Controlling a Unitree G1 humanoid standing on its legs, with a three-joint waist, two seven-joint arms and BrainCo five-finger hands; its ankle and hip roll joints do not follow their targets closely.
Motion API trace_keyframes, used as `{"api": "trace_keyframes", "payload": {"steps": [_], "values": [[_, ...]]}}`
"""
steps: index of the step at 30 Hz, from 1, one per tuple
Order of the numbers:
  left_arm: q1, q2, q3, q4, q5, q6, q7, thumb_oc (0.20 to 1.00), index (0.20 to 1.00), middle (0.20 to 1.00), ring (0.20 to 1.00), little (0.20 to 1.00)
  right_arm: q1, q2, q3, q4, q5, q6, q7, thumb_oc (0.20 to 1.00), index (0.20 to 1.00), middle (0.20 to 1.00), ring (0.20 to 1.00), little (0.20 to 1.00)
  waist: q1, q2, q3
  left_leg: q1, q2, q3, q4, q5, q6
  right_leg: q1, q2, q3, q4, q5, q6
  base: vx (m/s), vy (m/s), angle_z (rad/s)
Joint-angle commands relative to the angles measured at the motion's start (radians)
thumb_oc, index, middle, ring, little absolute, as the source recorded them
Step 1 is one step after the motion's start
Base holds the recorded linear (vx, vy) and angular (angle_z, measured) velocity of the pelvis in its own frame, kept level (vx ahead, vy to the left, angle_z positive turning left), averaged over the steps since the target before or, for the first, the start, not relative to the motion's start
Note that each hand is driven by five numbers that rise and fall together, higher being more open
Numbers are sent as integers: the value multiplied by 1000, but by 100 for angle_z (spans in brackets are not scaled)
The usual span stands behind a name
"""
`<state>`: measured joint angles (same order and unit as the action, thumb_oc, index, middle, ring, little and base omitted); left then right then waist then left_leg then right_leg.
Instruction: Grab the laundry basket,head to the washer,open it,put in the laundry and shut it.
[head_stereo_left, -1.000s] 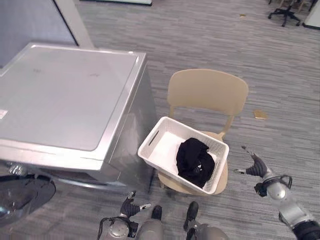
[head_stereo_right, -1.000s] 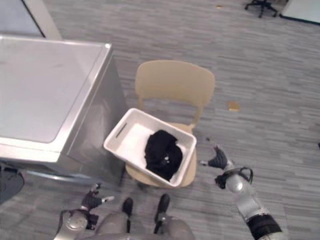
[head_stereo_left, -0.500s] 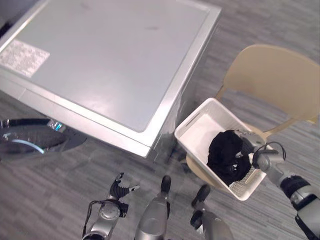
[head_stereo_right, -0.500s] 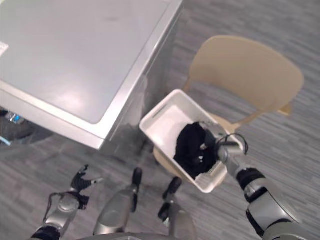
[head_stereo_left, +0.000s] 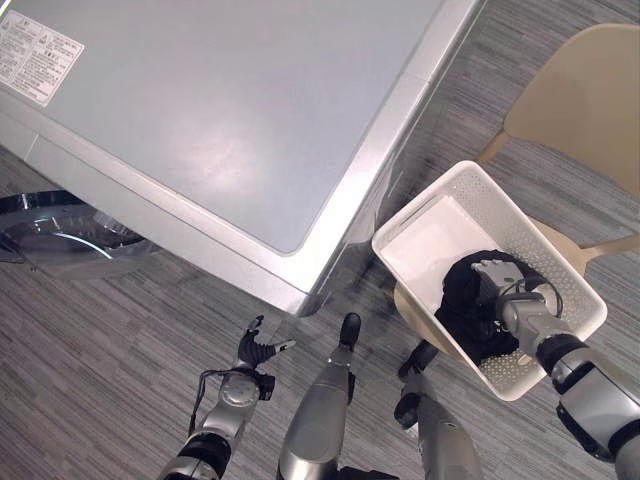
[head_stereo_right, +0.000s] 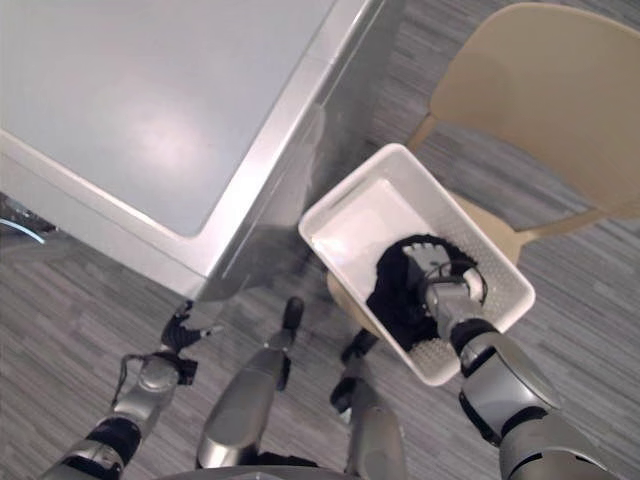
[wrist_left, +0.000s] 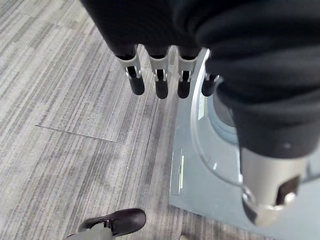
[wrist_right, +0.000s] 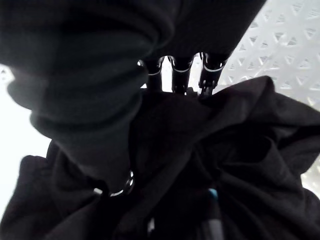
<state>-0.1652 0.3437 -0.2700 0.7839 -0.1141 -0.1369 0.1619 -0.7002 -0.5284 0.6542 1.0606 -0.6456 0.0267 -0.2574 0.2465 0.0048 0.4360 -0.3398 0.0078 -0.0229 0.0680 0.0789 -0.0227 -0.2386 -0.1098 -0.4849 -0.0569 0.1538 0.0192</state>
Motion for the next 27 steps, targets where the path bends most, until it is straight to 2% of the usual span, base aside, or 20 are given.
{"api": "trace_keyframes", "payload": {"steps": [1, 6, 7, 8, 9, 14, 17, 20, 21, 22, 24, 27], "values": [[50, -9, -20, -10, -14, -21, 21, 1000, 1000, 1000, 1000, 1000, 66, -31, 8, -64, 122, -18, -12, 200, 200, 200, 200, 200, -12, 3, -52, -24, -15, 26, -83, 44, -45, -12, -17, 48, 179, -245, 77, 0, 0, 0], [109, 2, 18, -60, -7, -13, 3, 1000, 1000, 1000, 1000, 1000, 172, -32, -187, -273, 354, -55, -30, 200, 200, 200, 200, 200, -38, -21, -81, 38, -6, 44, -98, 25, -41, 50, -8, 64, 138, -230, 85, -5, 12, -4], [124, 7, 33, -66, -4, -10, -3, 1000, 1000, 1000, 1000, 1000, 201, -32, -235, -320, 398, -64, -32, 200, 200, 200, 200, 200, -45, -21, -89, 38, -6, 51, -96, 41, -32, 55, -10, 52, 127, -206, 82, 33, 15, -7], [126, 7, 33, -66, -5, -10, -3, 1000, 1000, 1000, 1000, 1000, 203, -32, -235, -321, 398, -63, -31, 200, 200, 200, 200, 200, -45, -25, -93, 53, -5, 47, -103, 21, -40, 65, -8, 65, 127, -226, 88, -16, 62, -10], [147, 14, 60, -81, -3, -5, -11, 1000, 1000, 1000, 1000, 1000, 268, -17, -305, -406, 463, -83, -34, 200, 200, 200, 200, 200, -56, -27, -110, 68, -7, 56, -105, 33, -29, 86, -11, 53, 112, -204, 85, 64, 24, -12], [210, 20, 122, -103, 19, 17, -38, 1000, 1000, 1000, 1000, 1000, 456, 52, -487, -661, 671, -150, 19, 200, 200, 200, 200, 200, -94, -40, -180, 160, -13, 72, -139, 11, -22, 171, -15, 52, 75, -197, 99, 85, 70, -13], [236, 8, 148, -108, 30, 25, -48, 1000, 1000, 1000, 1000, 1000, 556, 98, -554, -798, 769, -188, 66, 200, 200, 200, 200, 200, -116, -51, -229, 210, -19, 79, -149, -7, -20, 215, -16, 52, 61, -196, 104, 97, 90, -8], [260, -4, 163, -114, 37, 34, -53, 1000, 1000, 1000, 1000, 1000, 631, 150, -584, -925, 854, -213, 123, 200, 200, 200, 200, 200, -131, -55, -267, 251, -20, 90, -155, -21, -14, 236, -18, 63, 73, -202, 108, 67, 112, -5], [273, -7, 168, -125, 42, 36, -55, 1000, 1000, 1000, 1000, 1000, 653, 175, -580, -999, 882, -220, 159, 200, 200, 200, 200, 200, -139, -56, -273, 282, -15, 102, -155, -35, -9, 240, -21, 76, 113, -215, 110, 19, 95, -19], [273, -7, 167, -125, 42, 36, -55, 1000, 1000, 1000, 1000, 1000, 653, 175, -581, -1000, 882, -219, 159, 200, 200, 200, 200, 200, -139, -56, -275, 279, -15, 101, -155, -32, -8, 237, -21, 76, 112, -212, 110, -11, 63, -23], [264, -10, 165, -122, 40, 35, -49, 1000, 1000, 1000, 1000, 1000, 662, 195, -567, -1050, 908, -237, 178, 200, 200, 200, 200, 200, -145, -56, -267, 292, -8, 102, -154, -33, -3, 226, -24, 112, 169, -221, 114, -72, 6, -23], [236, 0, 150, -142, 27, 27, -37, 1000, 1000, 1000, 1000, 1000, 661, 208, -546, -1114, 932, -249, 189, 200, 200, 200, 200, 200, -160, -56, -245, 273, -1, 75, -116, -22, 7, 196, 2, 273, 284, -240, 122, -200, -48, -7]]}}
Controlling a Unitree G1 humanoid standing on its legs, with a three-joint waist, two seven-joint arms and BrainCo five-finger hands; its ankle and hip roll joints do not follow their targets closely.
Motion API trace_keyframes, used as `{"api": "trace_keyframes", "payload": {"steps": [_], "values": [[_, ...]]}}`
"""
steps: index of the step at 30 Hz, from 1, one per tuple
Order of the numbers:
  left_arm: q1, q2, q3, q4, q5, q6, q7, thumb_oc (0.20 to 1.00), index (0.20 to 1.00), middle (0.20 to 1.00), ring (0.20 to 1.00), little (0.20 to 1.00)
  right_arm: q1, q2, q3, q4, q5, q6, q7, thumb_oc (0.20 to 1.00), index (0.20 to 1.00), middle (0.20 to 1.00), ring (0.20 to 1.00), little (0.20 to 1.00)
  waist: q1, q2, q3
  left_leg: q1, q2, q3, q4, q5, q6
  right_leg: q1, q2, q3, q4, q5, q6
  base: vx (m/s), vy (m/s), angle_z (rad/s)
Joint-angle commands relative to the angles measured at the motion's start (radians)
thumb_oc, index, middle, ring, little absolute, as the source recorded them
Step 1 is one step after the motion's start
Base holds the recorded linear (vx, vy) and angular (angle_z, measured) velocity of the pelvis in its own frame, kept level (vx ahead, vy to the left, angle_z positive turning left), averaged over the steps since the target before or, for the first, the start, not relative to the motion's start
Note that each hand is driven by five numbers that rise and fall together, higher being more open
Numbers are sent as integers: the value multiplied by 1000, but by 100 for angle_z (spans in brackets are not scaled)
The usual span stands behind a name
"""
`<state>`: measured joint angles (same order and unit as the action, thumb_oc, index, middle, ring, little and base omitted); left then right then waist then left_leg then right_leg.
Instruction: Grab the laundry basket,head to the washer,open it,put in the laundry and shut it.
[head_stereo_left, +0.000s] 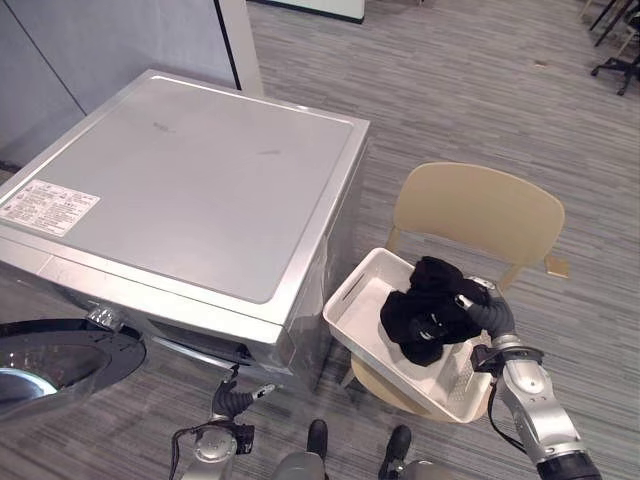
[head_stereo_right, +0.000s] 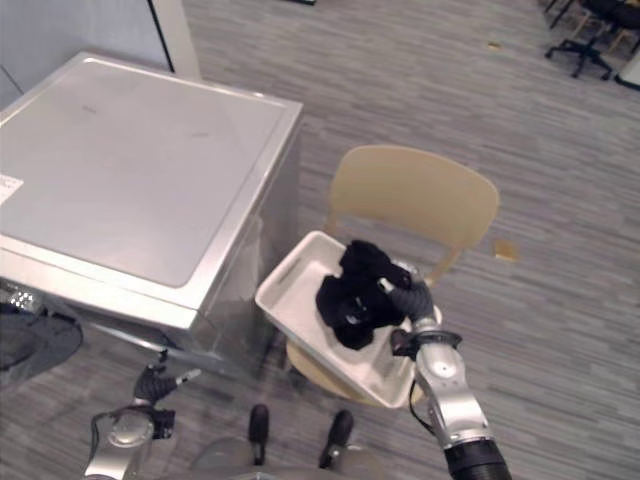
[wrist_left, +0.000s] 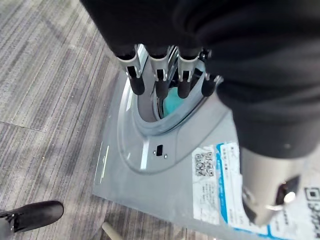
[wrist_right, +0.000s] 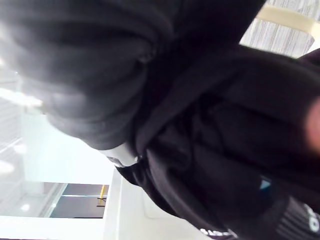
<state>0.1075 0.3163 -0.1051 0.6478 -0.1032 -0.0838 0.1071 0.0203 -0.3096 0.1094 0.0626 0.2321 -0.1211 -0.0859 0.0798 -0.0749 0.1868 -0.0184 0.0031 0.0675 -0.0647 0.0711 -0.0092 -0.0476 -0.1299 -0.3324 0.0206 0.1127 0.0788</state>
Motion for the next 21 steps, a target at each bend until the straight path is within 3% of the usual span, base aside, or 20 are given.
{"api": "trace_keyframes", "payload": {"steps": [1, 2, 3, 4, 5, 7, 11, 14, 17, 20, 21], "values": [[-42, 30, -22, -16, 12, -30, 21, 1000, 1000, 1000, 1000, 1000, -62, -11, 3, -128, 59, -111, 21, 200, 200, 200, 200, 200, 6, 25, 6, -65, 5, -27, 31, -9, -6, 16, 34, 168, 245, -219, 59, -371, -119, 40], [-47, 31, -27, -21, 11, -32, 22, 1000, 1000, 1000, 1000, 1000, -60, -10, 1, -144, 57, -107, 25, 200, 200, 200, 200, 200, 10, 27, -7, -100, 7, -49, 40, 11, -7, 31, 48, 222, 313, -223, 52, -293, -105, 63], [-47, 31, -27, -21, 11, -32, 22, 1000, 1000, 1000, 1000, 1000, -61, -11, 1, -144, 57, -107, 25, 200, 200, 200, 200, 200, 10, 29, -10, -104, 9, -50, 40, 13, -7, 28, 51, 222, 310, -220, 52, -372, -191, 103], [-47, 35, -36, -29, 10, -33, 28, 1000, 1000, 1000, 1000, 1000, -63, -14, 4, -141, 42, -110, 15, 200, 200, 200, 200, 200, 22, 25, -28, -155, 9, -75, 44, 44, -15, 64, 80, 290, 319, -227, 44, -187, -128, 86], [-46, 35, -36, -30, 10, -33, 28, 1000, 1000, 1000, 1000, 1000, -63, -13, 4, -140, 42, -110, 15, 200, 200, 200, 200, 200, 22, 24, -28, -156, 9, -75, 45, 43, -15, 65, 80, 289, 318, -227, 44, -256, -183, 70], [-43, 37, -51, -70, 4, -40, 29, 1000, 1000, 1000, 1000, 1000, -88, -16, 21, -146, 59, -105, 15, 200, 200, 200, 200, 200, 46, 20, -31, -217, 10, -98, 59, 85, -45, 141, 117, 322, 183, -317, 1, -245, -184, 29], [-53, 19, -81, -110, -6, -46, 21, 1000, 1000, 1000, 1000, 1000, -135, -51, 49, -165, 99, -116, 17, 200, 200, 200, 200, 200, 56, 50, -3, -286, 23, -127, 43, 152, -95, 184, 188, 338, 16, -315, -48, -352, -216, 52], [-70, 16, -106, -163, 4, -58, 15, 1000, 1000, 1000, 1000, 1000, -165, -85, 61, -178, 90, -108, 18, 200, 200, 200, 200, 200, 36, 57, 21, -294, 27, -66, 44, 108, -84, 151, 178, 294, 18, -290, -50, -355, -64, 82], [-80, 42, -134, -263, 41, -85, 2, 1000, 1000, 1000, 1000, 1000, -191, -103, 92, -205, 100, -111, 42, 200, 200, 200, 200, 200, 14, 36, 17, -260, 35, -21, 157, 43, -54, 133, 140, 239, -8, -254, -40, -273, -11, 75], [-118, 66, -174, -362, 70, -111, 0, 1000, 1000, 1000, 1000, 1000, -227, -118, 125, -221, 120, -116, 63, 200, 200, 200, 200, 200, -11, 11, 7, -214, 38, -10, 277, -59, -43, 111, 104, 186, -19, -229, -36, -188, 3, 80], [-153, 71, -209, -400, 86, -125, 9, 1000, 1000, 1000, 1000, 1000, -259, -111, 157, -219, 131, -112, 70, 200, 200, 200, 200, 200, -25, 7, -8, -138, 57, 9, 267, -103, -46, 108, 93, 158, -34, -221, -31, -94, 29, 55]]}}
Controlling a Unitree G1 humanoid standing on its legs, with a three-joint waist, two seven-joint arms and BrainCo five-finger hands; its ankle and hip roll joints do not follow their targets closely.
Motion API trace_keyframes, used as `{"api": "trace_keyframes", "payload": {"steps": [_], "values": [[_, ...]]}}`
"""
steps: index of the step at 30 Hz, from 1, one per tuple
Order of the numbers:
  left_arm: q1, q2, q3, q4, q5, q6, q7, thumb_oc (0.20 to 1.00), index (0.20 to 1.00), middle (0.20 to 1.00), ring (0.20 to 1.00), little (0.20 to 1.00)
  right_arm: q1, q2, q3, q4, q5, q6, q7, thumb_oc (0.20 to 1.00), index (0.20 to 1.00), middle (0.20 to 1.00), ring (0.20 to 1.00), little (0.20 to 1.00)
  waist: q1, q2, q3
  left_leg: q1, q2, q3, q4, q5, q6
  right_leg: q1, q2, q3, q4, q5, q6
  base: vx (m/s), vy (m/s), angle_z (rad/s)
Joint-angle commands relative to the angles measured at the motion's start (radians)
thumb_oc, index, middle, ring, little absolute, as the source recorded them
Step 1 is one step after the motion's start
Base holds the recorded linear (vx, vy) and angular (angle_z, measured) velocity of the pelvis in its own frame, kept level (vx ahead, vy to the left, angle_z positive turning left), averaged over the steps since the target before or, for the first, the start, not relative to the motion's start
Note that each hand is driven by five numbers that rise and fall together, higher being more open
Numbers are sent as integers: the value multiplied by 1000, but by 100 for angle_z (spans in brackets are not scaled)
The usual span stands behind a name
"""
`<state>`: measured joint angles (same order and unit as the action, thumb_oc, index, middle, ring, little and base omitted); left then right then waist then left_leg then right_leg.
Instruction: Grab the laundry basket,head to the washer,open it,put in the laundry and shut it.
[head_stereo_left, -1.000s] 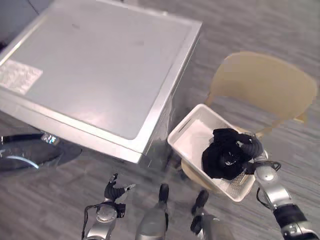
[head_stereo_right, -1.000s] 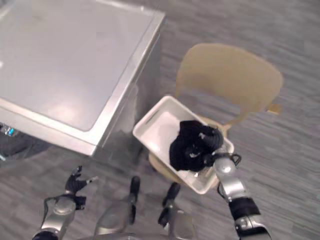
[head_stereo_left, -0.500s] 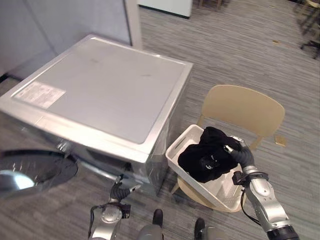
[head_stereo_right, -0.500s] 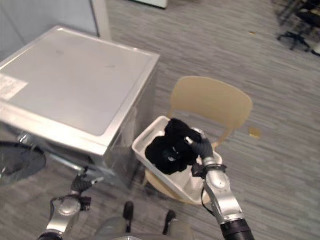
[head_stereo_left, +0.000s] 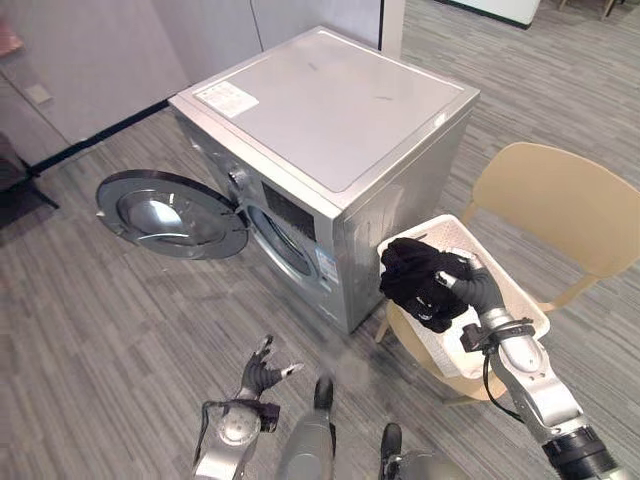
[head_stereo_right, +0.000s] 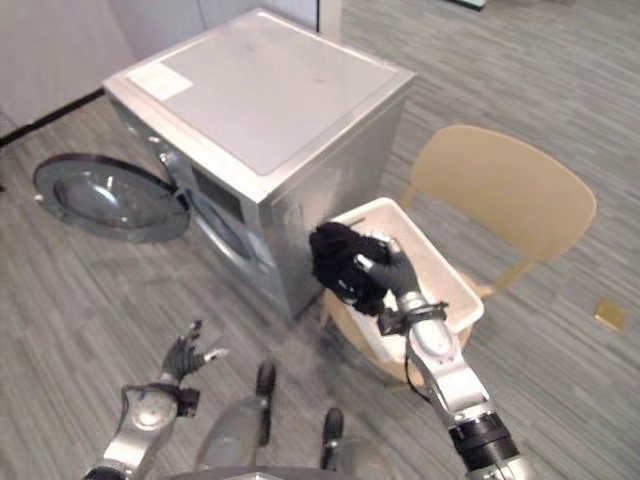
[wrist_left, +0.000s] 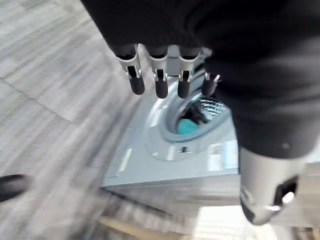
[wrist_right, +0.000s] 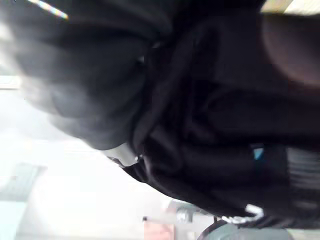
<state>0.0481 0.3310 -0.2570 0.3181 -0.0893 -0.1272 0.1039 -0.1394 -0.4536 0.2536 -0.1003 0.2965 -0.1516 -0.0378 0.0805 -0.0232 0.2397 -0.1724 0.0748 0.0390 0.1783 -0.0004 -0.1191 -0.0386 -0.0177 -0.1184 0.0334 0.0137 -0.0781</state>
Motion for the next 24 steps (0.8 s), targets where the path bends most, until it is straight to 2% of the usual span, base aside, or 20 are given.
{"api": "trace_keyframes", "payload": {"steps": [1, 4, 9, 13, 14, 15, 16, 17, 19, 20, 21, 22, 24], "values": [[-95, 57, -57, -71, 72, -81, 12, 1000, 1000, 1000, 1000, 1000, -100, 33, 12, -56, 67, -82, 22, 200, 200, 200, 200, 200, -28, -45, -61, 15, -16, 36, 19, -26, 64, 97, -20, -58, -49, -120, 126, -26, 80, 50], [-146, 39, -112, -96, 99, -89, 20, 1000, 1000, 1000, 1000, 1000, -145, 46, 51, -63, 75, -80, 27, 200, 200, 200, 200, 200, -47, -30, -101, 100, -21, 45, -109, -10, 66, 99, -15, -81, -61, -108, 139, 53, 98, 53], [-301, -7, -244, -91, 103, -83, 24, 1000, 1000, 1000, 1000, 1000, -255, 113, 161, -54, 118, -65, 24, 200, 200, 200, 200, 200, -57, -32, -153, 180, -42, 41, -251, 18, 63, 126, -29, -104, -72, -102, 157, 67, 119, 13], [-376, -34, -292, -59, 101, -76, 36, 1000, 1000, 1000, 1000, 1000, -309, 148, 205, -46, 144, -63, 21, 200, 200, 200, 200, 200, -59, -33, -159, 192, -44, 42, -262, 17, 65, 128, -33, -105, -66, -100, 162, 15, 72, 10], [-451, -70, -341, 8, 111, -63, 51, 1000, 1000, 1000, 1000, 1000, -349, 201, 251, -38, 198, -63, 20, 200, 200, 200, 200, 200, -65, -32, -167, 202, -46, 50, -266, 12, 68, 128, -38, -96, -58, -99, 167, 1, 67, 6], [-452, -71, -342, 10, 112, -64, 52, 1000, 1000, 1000, 1000, 1000, -350, 201, 250, -38, 198, -63, 20, 200, 200, 200, 200, 200, -65, -32, -166, 202, -46, 51, -266, 12, 68, 128, -38, -96, -58, -99, 167, -1, 90, 0], [-483, -82, -357, 36, 124, -61, 62, 922, 922, 922, 922, 922, -360, 222, 267, -41, 216, -62, 19, 200, 200, 200, 200, 200, -68, -30, -170, 204, -48, 54, -266, 10, 70, 127, -39, -93, -56, -97, 169, -1, 44, -3], [-510, -89, -360, 53, 121, -62, 80, 200, 200, 200, 200, 200, -363, 233, 288, -42, 235, -62, 23, 200, 200, 200, 200, 200, -71, -30, -170, 204, -48, 59, -266, 9, 70, 125, -41, -91, -51, -97, 171, -1, 44, -7], [-517, -89, -356, 54, 112, -64, 88, 200, 200, 200, 200, 200, -360, 235, 296, -43, 240, -61, 26, 200, 200, 200, 200, 200, -73, -29, -170, 204, -48, 61, -266, 10, 70, 122, -43, -90, -47, -96, 173, -3, 21, -6], [-519, -85, -349, 48, 106, -65, 95, 200, 200, 200, 200, 200, -349, 233, 303, -41, 242, -56, 30, 235, 235, 235, 235, 235, -75, -28, -170, 204, -49, 64, -266, 10, 71, 121, -44, -90, -45, -96, 174, 0, 22, -4], [-514, -79, -343, 42, 101, -66, 97, 200, 200, 200, 200, 200, -341, 229, 307, -37, 244, -52, 35, 533, 533, 533, 533, 533, -75, -26, -170, 205, -49, 66, -266, 10, 72, 121, -44, -90, -44, -96, 174, 0, 0, 0], [-503, -71, -335, 31, 97, -66, 99, 200, 200, 200, 200, 200, -326, 224, 312, -31, 247, -46, 39, 1000, 1000, 1000, 1000, 1000, -75, -26, -171, 208, -48, 68, -266, 9, 73, 122, -45, -88, -43, -96, 175, 0, 0, 0], [-481, -57, -313, 9, 90, -65, 108, 200, 200, 200, 200, 200, -301, 212, 315, -12, 244, -37, 45, 1000, 1000, 1000, 1000, 1000, -74, -24, -171, 213, -50, 69, -266, 9, 74, 127, -47, -88, -44, -94, 175, 26, 6, -5]]}}
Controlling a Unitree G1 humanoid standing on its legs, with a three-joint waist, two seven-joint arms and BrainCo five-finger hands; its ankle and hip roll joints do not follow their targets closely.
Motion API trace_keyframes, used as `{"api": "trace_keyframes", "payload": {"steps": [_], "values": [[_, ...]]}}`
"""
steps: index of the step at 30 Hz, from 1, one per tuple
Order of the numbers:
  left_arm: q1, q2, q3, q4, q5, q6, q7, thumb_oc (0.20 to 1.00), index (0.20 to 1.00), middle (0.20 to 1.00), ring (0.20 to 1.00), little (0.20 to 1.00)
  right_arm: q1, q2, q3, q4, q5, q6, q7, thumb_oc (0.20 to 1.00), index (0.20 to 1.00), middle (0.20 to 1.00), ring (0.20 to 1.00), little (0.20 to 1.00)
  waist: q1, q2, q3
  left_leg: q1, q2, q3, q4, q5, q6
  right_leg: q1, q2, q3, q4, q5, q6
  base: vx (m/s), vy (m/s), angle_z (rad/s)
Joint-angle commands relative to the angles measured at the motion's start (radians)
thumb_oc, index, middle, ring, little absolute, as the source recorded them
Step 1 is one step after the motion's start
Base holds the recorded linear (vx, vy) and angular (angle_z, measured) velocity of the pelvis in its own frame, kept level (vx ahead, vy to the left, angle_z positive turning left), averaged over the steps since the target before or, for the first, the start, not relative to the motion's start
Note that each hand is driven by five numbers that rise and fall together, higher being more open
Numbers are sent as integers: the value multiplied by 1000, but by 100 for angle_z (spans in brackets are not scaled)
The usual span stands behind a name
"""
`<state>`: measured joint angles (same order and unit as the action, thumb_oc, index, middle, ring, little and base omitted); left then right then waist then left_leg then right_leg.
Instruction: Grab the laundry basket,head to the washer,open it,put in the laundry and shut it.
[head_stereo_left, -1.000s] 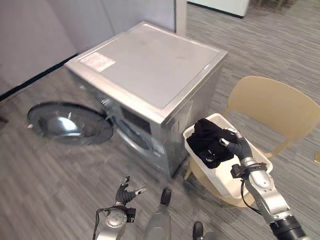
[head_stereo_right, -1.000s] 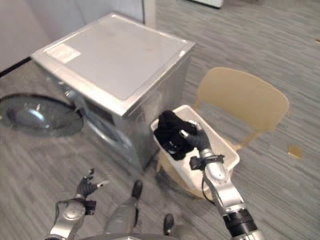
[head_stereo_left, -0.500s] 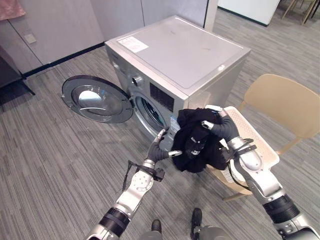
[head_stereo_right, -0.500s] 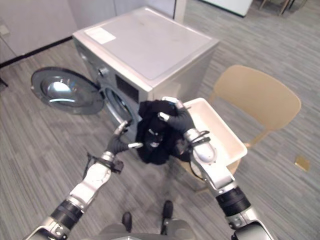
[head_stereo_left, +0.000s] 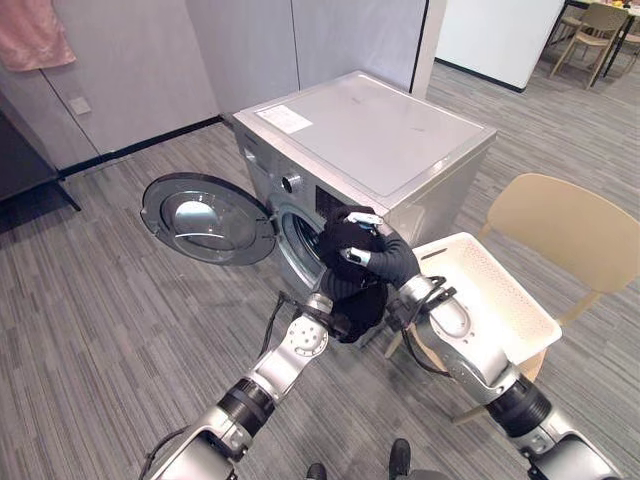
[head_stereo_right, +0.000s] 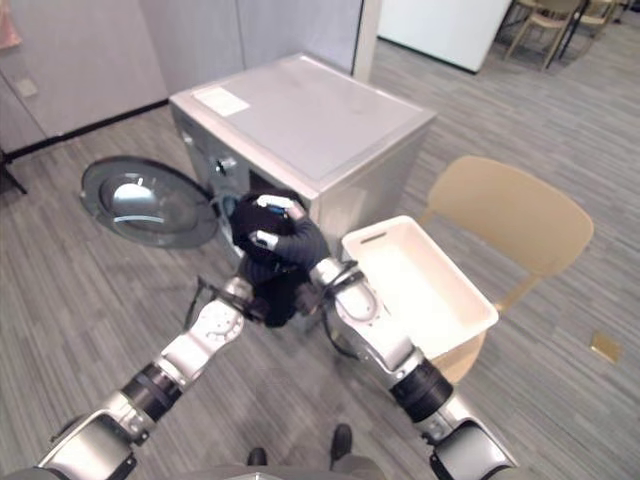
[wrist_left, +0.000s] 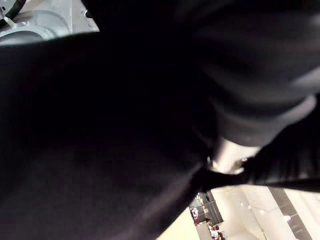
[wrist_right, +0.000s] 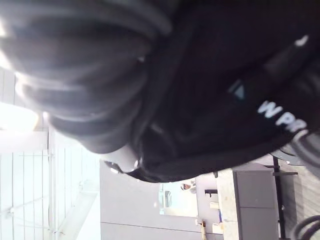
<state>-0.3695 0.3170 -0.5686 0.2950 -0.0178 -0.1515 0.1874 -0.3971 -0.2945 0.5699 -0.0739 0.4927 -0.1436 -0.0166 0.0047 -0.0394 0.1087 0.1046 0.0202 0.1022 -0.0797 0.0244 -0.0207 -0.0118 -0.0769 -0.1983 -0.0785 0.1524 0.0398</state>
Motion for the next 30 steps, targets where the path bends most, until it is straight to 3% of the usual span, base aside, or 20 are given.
{"api": "trace_keyframes", "payload": {"steps": [1, 6, 7, 8, 10, 13, 16, 20, 24, 29, 30], "values": [[-51, -36, 11, 16, 13, -42, 27, 200, 200, 200, 200, 200, -30, 46, -7, -36, 41, -41, 24, 1000, 1000, 1000, 1000, 1000, 3, -7, -40, -61, 4, 5, -8, -17, -23, 103, 12, -8, 65, -232, 57, 25, -3, -10], [41, 16, 95, -36, -4, -46, 17, 200, 200, 200, 200, 200, 41, -40, -70, -54, -95, -31, 27, 1000, 1000, 1000, 1000, 1000, 4, -4, -45, -54, 4, 5, -8, -18, -24, 118, 10, -12, 54, -230, 60, 16, -8, -4], [94, 47, 147, -49, 1, -47, 4, 200, 200, 200, 200, 200, 79, -106, -127, -88, -233, -42, 15, 1000, 1000, 1000, 1000, 1000, 1, -3, -46, -53, 4, 6, -8, -18, -24, 120, 11, -11, 51, -230, 61, 0, 0, 0], [97, 47, 147, -51, 1, -46, 3, 200, 200, 200, 200, 200, 82, -107, -127, -91, -235, -40, 15, 1000, 1000, 1000, 1000, 1000, 1, -2, -47, -52, 4, 6, -8, -19, -24, 121, 11, -11, 51, -230, 61, 0, 0, 0], [179, 81, 213, -70, 9, -51, -18, 200, 200, 200, 200, 200, 159, -189, -210, -139, -380, -54, 3, 1000, 1000, 1000, 1000, 1000, -3, 1, -50, -50, 6, 8, -8, -21, -23, 121, 13, -11, 47, -230, 64, 10, -16, 0], [340, 83, 320, -22, -51, -41, -79, 200, 200, 200, 200, 200, 347, -236, -311, -95, -458, -40, 25, 1000, 1000, 1000, 1000, 1000, -9, 8, -45, -51, 8, 8, -8, -18, -19, 116, 16, 1, 48, -229, 63, 3, -45, -8], [416, 74, 372, 19, -83, -29, -113, 200, 200, 200, 200, 200, 436, -223, -361, -40, -470, -24, 46, 1000, 1000, 1000, 1000, 1000, -9, 12, -41, -46, 9, 6, -8, -18, -19, 117, 18, 4, 48, -231, 61, 7, -48, -11], [548, 46, 494, 116, -109, 5, -144, 200, 200, 200, 200, 200, 567, -186, -452, 176, -522, -1, 41, 1000, 1000, 1000, 1000, 1000, -6, 23, -9, -49, 11, -3, 6, -10, -16, 115, 23, 11, 47, -235, 51, -19, -50, -6], [570, 25, 543, 178, -130, 20, -140, 200, 200, 200, 200, 200, 563, -174, -464, 291, -534, 6, 31, 1000, 1000, 1000, 1000, 1000, 5, 22, 28, -94, 11, -12, 51, -9, -17, 102, 23, 5, 48, -235, 45, -80, -47, -1], [550, 2, 568, 219, -175, 19, -122, 200, 200, 200, 200, 200, 540, -151, -464, 404, -504, 11, 12, 1000, 1000, 1000, 1000, 1000, 22, 14, 77, -195, 9, -29, 121, 2, -26, 69, 15, -31, 54, -232, 37, -122, -31, 20], [532, -1, 566, 215, -192, 17, -109, 200, 200, 200, 200, 200, 540, -141, -471, 429, -492, 14, -4, 1000, 1000, 1000, 1000, 1000, 27, 11, 98, -247, 14, -5, 152, 8, -33, 53, 1, -75, 60, -232, 38, -126, 6, 49]]}}
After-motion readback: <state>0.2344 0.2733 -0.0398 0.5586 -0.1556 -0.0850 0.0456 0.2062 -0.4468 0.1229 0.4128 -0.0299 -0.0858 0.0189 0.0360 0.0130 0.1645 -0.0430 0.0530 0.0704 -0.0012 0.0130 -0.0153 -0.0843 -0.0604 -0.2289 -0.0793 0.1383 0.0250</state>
